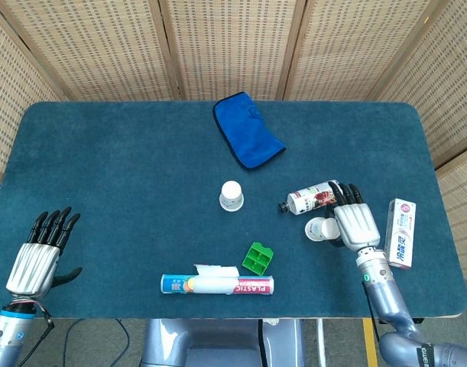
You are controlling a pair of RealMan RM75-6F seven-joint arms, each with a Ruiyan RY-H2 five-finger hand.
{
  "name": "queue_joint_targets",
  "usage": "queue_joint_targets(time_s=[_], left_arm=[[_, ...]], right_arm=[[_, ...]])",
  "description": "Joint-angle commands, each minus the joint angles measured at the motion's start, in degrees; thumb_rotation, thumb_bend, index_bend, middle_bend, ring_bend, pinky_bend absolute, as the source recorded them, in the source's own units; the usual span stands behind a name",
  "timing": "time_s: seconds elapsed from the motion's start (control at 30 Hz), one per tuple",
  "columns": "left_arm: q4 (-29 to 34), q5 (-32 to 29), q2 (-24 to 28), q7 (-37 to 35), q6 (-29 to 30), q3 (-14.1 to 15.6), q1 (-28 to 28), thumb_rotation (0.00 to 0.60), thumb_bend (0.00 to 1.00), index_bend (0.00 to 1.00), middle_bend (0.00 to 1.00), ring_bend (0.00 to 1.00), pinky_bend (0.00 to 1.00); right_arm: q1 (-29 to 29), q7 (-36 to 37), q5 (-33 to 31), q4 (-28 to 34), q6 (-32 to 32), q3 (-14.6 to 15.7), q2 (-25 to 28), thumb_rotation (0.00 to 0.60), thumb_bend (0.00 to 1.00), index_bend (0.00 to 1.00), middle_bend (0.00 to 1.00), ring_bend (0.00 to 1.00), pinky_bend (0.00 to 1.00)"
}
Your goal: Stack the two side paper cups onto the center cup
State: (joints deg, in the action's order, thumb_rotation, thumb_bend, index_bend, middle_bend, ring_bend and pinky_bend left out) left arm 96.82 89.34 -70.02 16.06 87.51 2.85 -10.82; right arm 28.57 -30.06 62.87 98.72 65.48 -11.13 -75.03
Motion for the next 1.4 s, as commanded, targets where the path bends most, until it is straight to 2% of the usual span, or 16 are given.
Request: queue_joint_targets(time_s=[0.03, 0.27, 0.5, 0.83, 1.4], left_arm=[[-0.07, 0.03, 0.07, -0.20, -0.19, -0.22, 0.15, 0.600, 0.06, 0.04, 0.00, 0.00, 0.00], [-0.07, -0.01, 0.38, -0.76, -0.61, -0.88, 0.53, 0.600, 0.06, 0.04, 0.00, 0.00, 0.00], [-0.16, -0.15, 1.00, -2.34, -0.63, -1.61, 0.97, 0.600, 0.06, 0.04, 0.00, 0.00, 0.00], [-1.28, -1.27, 1.54, -5.05, -2.60, -2.48, 0.80, 0.600, 0.06, 0.04, 0.00, 0.00, 0.00], [-2.75, -4.24, 1.60, -6.79, -5.49, -4.17, 0.34, 0.600, 0.06, 0.05, 0.00, 0.00, 0.00]], right_arm=[[1.85, -2.71, -0.09, 3.89, 1.05, -1.90, 1.39, 0.600, 0.15, 0.55, 0.12, 0.00, 0.03], [6.06, -8.35, -2.10, 8.43, 1.42, -4.21, -0.01, 0.600, 0.15, 0.55, 0.13, 0.01, 0.04], [12.68, -14.65, -6.86, 7.76, 0.27, -6.77, -5.11, 0.600, 0.15, 0.56, 0.13, 0.02, 0.05], [21.17, -17.98, -12.20, 1.29, 0.43, -10.13, -13.67, 0.600, 0.15, 0.56, 0.13, 0.02, 0.07], [28.24, -15.18, -14.44, -12.00, -1.40, -10.81, -21.02, 0.600, 0.15, 0.56, 0.14, 0.04, 0.08]])
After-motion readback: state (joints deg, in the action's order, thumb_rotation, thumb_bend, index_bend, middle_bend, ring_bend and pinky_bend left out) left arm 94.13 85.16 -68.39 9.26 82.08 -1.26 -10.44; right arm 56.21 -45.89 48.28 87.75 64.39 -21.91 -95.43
